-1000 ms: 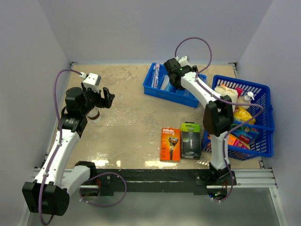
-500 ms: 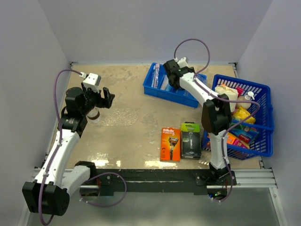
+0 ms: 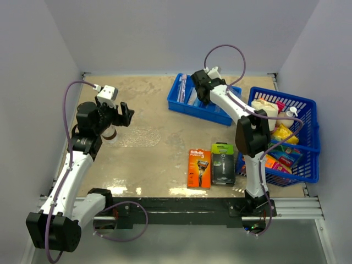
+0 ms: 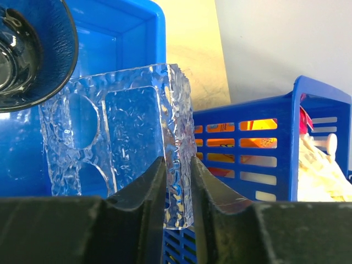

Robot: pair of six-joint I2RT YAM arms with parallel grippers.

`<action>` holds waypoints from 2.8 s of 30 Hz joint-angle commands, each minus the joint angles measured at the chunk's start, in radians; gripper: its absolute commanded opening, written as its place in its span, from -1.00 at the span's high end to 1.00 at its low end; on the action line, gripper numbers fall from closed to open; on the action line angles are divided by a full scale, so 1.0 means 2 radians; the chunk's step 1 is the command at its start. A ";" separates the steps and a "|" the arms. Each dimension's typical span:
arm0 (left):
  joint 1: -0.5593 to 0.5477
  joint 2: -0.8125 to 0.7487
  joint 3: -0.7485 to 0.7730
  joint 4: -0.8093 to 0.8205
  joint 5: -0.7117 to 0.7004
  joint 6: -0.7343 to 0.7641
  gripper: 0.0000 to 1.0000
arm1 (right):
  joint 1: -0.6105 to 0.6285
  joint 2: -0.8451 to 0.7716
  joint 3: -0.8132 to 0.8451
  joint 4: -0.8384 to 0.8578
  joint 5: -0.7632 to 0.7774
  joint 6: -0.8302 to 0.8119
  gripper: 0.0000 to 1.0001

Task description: Prepare toiletry sets of a toothbrush and toothpaste on the tray

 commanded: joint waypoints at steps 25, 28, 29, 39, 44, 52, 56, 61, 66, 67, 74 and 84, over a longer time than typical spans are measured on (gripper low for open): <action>-0.003 -0.002 0.001 0.021 0.007 -0.010 -0.56 | -0.008 -0.092 0.012 0.039 0.008 -0.057 1.00; -0.003 -0.002 0.000 0.023 0.012 -0.009 -0.56 | -0.008 -0.105 0.012 0.040 -0.007 -0.058 1.00; -0.003 -0.001 0.000 0.024 0.013 -0.008 -0.56 | -0.008 -0.109 0.011 0.040 -0.011 -0.059 1.00; -0.009 0.001 -0.005 0.045 0.083 -0.004 -0.56 | -0.007 -0.195 -0.048 0.090 -0.129 -0.103 1.00; -0.027 0.011 -0.010 0.058 0.131 0.001 -0.56 | -0.006 -0.247 -0.075 0.103 -0.194 -0.123 1.00; -0.050 0.023 -0.020 0.114 0.257 -0.023 -0.56 | 0.032 -0.313 -0.140 0.123 -0.320 -0.153 1.00; -0.054 0.025 -0.021 0.130 0.286 -0.036 -0.56 | 0.069 -0.331 -0.182 0.142 -0.369 -0.177 1.00; -0.054 0.036 -0.019 0.143 0.304 -0.058 -0.57 | 0.103 -0.337 -0.213 0.151 -0.417 -0.180 1.00; -0.057 0.073 -0.012 0.134 0.283 -0.073 -0.55 | 0.140 -0.336 -0.220 0.154 -0.432 -0.183 1.00; -0.063 0.076 -0.008 0.125 0.272 -0.068 -0.53 | 0.145 -0.335 -0.221 0.155 -0.428 -0.180 1.00; -0.091 0.084 -0.001 0.099 0.177 -0.073 -0.47 | 0.178 -0.328 -0.241 0.181 -0.426 -0.155 1.00; -0.132 0.082 -0.001 0.112 0.083 -0.095 -0.36 | 0.210 -0.307 -0.232 0.189 -0.406 -0.144 1.00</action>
